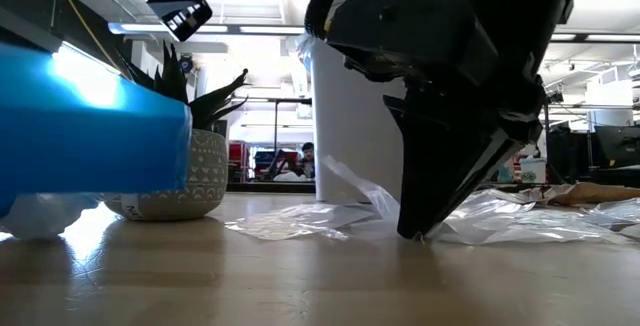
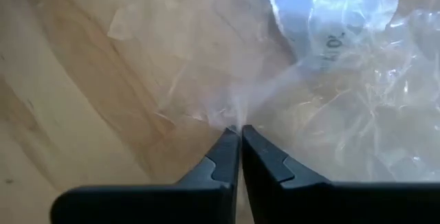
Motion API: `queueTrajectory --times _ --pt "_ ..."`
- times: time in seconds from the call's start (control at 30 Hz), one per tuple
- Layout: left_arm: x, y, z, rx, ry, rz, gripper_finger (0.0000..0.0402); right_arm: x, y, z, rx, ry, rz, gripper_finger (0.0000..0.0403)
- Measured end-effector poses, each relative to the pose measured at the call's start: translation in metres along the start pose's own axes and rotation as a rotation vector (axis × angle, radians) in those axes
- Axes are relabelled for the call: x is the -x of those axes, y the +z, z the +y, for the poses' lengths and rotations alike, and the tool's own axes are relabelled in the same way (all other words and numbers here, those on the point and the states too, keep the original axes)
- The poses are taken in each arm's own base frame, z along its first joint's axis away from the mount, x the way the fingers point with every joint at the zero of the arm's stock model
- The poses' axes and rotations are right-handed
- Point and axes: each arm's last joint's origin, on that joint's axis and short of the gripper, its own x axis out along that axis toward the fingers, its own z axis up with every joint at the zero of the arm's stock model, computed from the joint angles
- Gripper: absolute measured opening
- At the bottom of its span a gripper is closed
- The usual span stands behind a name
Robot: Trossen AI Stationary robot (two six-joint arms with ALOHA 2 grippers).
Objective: Place trash/remove bag and relplace
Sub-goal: Put the transparent plastic into the trash bin
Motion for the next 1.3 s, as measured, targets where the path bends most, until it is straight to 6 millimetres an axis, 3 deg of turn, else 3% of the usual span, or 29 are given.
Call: queueTrajectory --times 0.17,0.53,0.67,0.8,1.07,1.3 --pt "0.0 0.0 0.0 0.001 0.001 0.001 0.0154 0.017 0.008 0.008 0.05 -0.027 0.003 0.0001" --pt "0.0 0.0 0.0 0.008 0.015 -0.002 0.0154 0.089 0.043 0.023 0.147 -0.089 -0.154 0.0" --pt "0.0 0.0 0.001 0.009 0.022 -0.003 0.0154 0.1 0.047 0.022 0.155 -0.101 -0.149 0.0" --pt "0.0 0.0 0.0 0.007 0.026 -0.004 0.0154 0.092 0.044 0.019 0.145 -0.094 -0.078 0.0" --pt "-0.002 -0.001 -0.005 -0.008 0.024 -0.001 0.0154 0.053 0.025 0.009 0.055 -0.123 -0.013 0.0" --pt "-0.003 -0.002 -0.008 -0.015 0.016 0.003 0.0154 0.03 0.015 0.018 0.032 0.041 -0.01 0.0022"
